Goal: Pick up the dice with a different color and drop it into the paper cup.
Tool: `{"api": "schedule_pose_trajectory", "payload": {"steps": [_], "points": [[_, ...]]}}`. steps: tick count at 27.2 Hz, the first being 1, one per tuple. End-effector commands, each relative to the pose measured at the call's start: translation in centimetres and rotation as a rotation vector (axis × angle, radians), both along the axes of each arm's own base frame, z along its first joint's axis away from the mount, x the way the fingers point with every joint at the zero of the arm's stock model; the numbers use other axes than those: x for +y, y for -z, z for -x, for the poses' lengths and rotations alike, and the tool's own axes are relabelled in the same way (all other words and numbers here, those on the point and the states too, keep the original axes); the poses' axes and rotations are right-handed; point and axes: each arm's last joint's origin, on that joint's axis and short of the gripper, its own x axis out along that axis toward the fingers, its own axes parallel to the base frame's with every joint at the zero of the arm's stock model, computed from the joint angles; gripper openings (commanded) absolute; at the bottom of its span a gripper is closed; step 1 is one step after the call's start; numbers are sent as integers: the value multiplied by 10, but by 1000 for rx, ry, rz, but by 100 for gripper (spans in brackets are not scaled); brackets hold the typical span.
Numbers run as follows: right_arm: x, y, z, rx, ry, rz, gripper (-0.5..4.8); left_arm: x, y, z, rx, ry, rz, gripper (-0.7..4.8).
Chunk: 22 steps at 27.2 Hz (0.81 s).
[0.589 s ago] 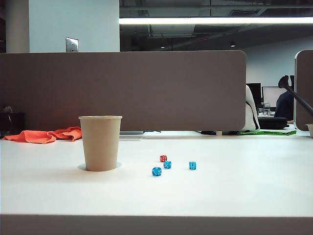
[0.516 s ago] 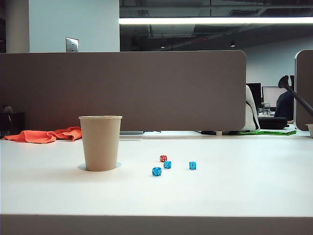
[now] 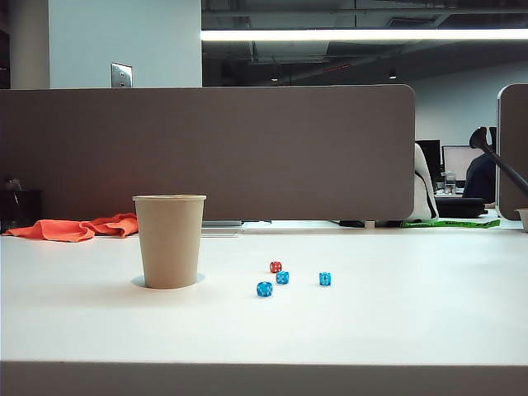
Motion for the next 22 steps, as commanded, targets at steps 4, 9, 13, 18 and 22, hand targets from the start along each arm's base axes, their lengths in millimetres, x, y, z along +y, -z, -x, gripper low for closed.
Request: {"api": "schedule_pose_trajectory", "payload": {"steps": [4, 9, 13, 18, 22], "points": [[0, -1, 0, -9, 10, -4, -5, -2, -3, 1, -13, 84, 88, -6], [0, -5, 1, -23, 10, -4, -5, -6, -6, 2, -38, 215, 63, -6], [0, -29, 6, -75, 10, 0, -5, -9, -18, 6, -13, 301, 15, -6], [0, -47, 9, -40, 9, 3, -5, -9, -30, 11, 6, 306, 15, -6], [1, -74, 0, 66, -18, 4, -5, -15, -41, 15, 65, 373, 2, -6]]}}
